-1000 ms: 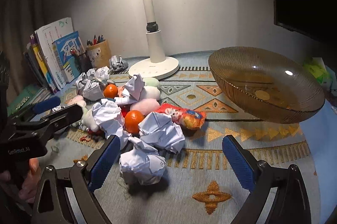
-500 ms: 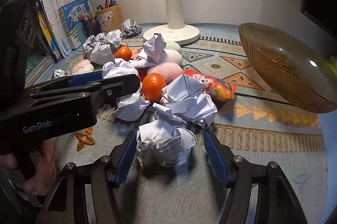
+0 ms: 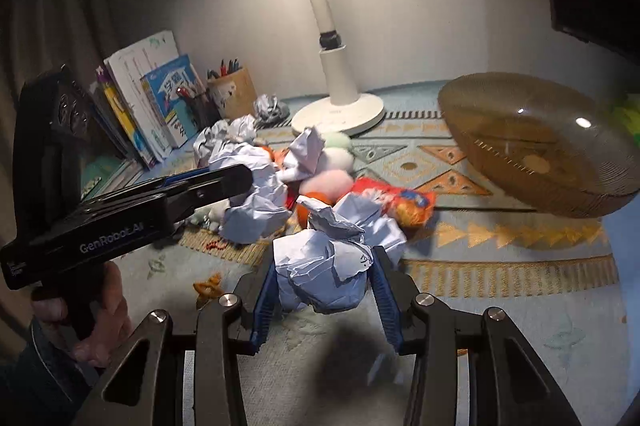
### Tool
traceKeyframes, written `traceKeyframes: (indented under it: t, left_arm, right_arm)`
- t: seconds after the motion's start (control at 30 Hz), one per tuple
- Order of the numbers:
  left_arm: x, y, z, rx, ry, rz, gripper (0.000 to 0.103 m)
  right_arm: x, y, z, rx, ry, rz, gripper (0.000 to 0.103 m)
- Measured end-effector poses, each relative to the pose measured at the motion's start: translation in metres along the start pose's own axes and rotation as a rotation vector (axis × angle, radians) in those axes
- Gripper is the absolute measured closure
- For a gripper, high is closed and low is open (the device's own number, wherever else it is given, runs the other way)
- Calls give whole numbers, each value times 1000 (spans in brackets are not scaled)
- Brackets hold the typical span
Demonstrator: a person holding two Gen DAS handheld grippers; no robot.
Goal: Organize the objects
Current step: 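Carry the paper ball with the left tool and drop it into the amber bowl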
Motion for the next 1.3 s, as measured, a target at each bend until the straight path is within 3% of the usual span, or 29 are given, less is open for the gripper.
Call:
traceKeyframes:
  t: [0.27, 0.47, 0.63, 0.73, 0.97, 1.03, 1.07, 1.1, 1.17, 1.3]
  left_arm:
    - [-33, -65, -81, -108, -86, 88, 72]
    - [-100, -88, -113, -118, -89, 142, 72]
    - [-154, -81, -107, -27, -47, 171, 72]
    - [-177, -79, -94, -10, -9, 176, 72]
    - [-200, -77, -79, -20, 42, 164, 72]
    - [-198, -77, -80, -34, 20, 142, 65]
    - [-196, -77, -81, -37, 4, 128, 50]
    - [-194, -76, -82, -34, 0, 132, 23]
    - [-186, -74, -86, -16, -40, 149, 2]
    - [-178, -70, -91, -18, -58, 145, 2]
  right_arm:
    - [61, -78, -91, -118, -218, 140, 60]
    - [47, -144, -129, -247, -236, 254, 60]
    - [9, -190, -135, -337, -213, 340, 59]
    - [-5, -213, -123, -389, -200, 341, 59]
    - [-28, -224, -110, -388, -152, 388, 58]
    - [-34, -224, -108, -376, -129, 401, 56]
    - [-37, -225, -106, -372, -118, 409, 47]
    - [-38, -227, -105, -375, -113, 420, 37]
    - [-34, -231, -105, -394, -136, 416, 35]
    - [-29, -237, -103, -421, -165, 417, 35]
Point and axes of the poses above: each gripper's, at about its wrist camera, not at the fingertips, and x roughly against the way its jaws point, y to its left, z to its underside, the point moved 8 cm from there along -x, roughly the way its jaws point, and after that the axes turned 13 degrees about z, right-handed, at the moved point
